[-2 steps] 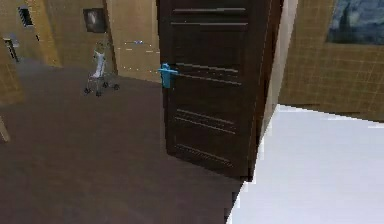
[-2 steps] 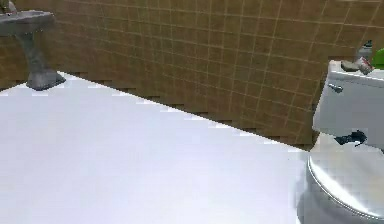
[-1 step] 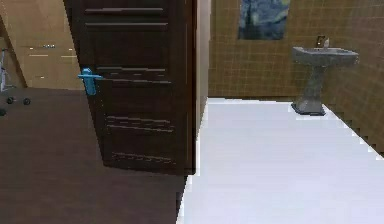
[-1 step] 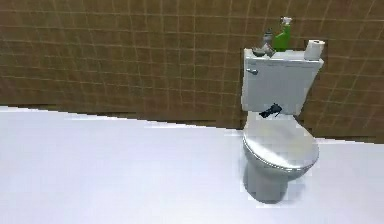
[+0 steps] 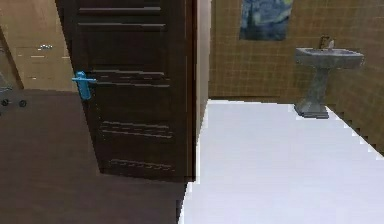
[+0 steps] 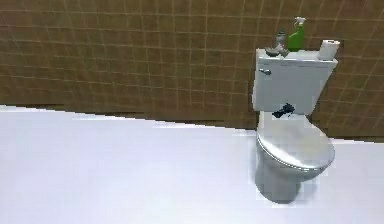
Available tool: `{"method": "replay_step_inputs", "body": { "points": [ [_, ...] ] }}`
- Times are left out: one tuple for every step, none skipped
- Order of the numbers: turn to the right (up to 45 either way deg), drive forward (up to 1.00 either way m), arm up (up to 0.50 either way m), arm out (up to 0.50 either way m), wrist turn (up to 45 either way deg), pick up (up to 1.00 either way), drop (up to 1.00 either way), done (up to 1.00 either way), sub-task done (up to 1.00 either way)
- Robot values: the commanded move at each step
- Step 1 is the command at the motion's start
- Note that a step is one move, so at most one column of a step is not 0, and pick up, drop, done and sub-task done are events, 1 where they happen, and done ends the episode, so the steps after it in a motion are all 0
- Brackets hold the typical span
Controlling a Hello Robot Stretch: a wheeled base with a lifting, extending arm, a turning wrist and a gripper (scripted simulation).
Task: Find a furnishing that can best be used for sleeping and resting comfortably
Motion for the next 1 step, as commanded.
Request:
{"method": "replay_step_inputs", "body": {
  "points": [
    [-45.0, 0.0, 0.0, 0.0, 0.0, 0.0, 0.0, 0.0, 0.0]
  ]
}}
